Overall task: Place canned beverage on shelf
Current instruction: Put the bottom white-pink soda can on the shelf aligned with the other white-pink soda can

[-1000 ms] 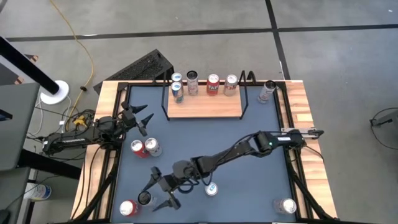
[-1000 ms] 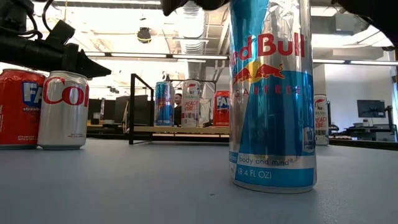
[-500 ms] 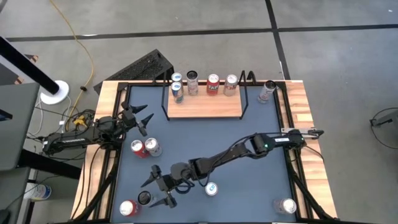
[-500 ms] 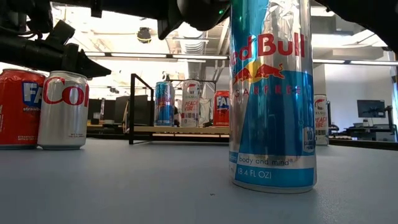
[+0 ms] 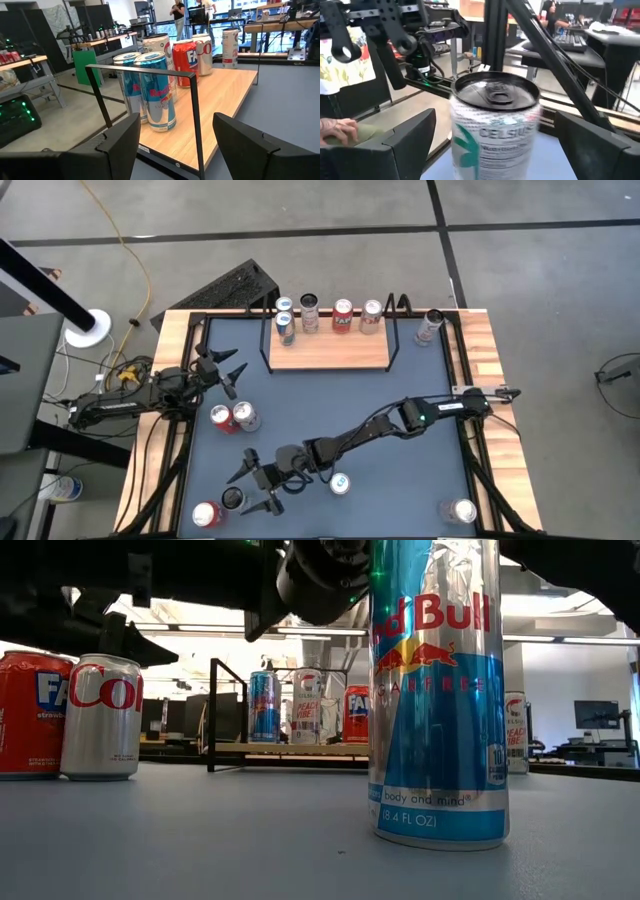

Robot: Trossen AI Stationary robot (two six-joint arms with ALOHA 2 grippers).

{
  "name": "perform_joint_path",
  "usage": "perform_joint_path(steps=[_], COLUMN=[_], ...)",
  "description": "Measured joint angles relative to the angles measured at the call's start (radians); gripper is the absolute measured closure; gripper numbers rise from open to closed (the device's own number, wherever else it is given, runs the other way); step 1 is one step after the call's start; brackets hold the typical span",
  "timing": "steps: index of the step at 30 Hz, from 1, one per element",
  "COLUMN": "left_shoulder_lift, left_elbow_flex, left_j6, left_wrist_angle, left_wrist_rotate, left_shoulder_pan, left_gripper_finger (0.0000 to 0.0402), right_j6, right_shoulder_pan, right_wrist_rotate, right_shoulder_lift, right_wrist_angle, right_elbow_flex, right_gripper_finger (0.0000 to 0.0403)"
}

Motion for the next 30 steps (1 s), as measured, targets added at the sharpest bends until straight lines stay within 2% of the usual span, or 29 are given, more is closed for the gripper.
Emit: perform_joint_path(steps=[10, 15, 23, 30], left_shoulder_lift=[0.000, 0.000, 0.000, 0.000], left_elbow_flex=[0.002, 0.003, 0.004, 0.005], left_j6=[0.000, 0.000, 0.000, 0.000], left_wrist_angle=[-0.008, -0.011, -0.011, -0.012], left_wrist_rotate=[-0.001, -0.001, -0.001, -0.001], left_shoulder_pan=[0.000, 0.000, 0.000, 0.000], left_gripper_finger=[0.0162, 0.0162, 0.0162, 0.0162], right_j6=[-0.008, -0.004, 0.043, 0.061], right_shoulder_pan=[0.025, 0.030, 0.026, 0.025], right_wrist_rotate=[0.035, 0.123, 0.142, 0.165], right_shoulder_lift=[0.001, 0.001, 0.001, 0.001], right_wrist_angle=[-0.004, -0.031, -0.061, -0.067], right_elbow_flex=[0.034, 0.035, 0.035, 0.035], right_gripper_finger=[0.0007, 0.0007, 0.0009, 0.0051])
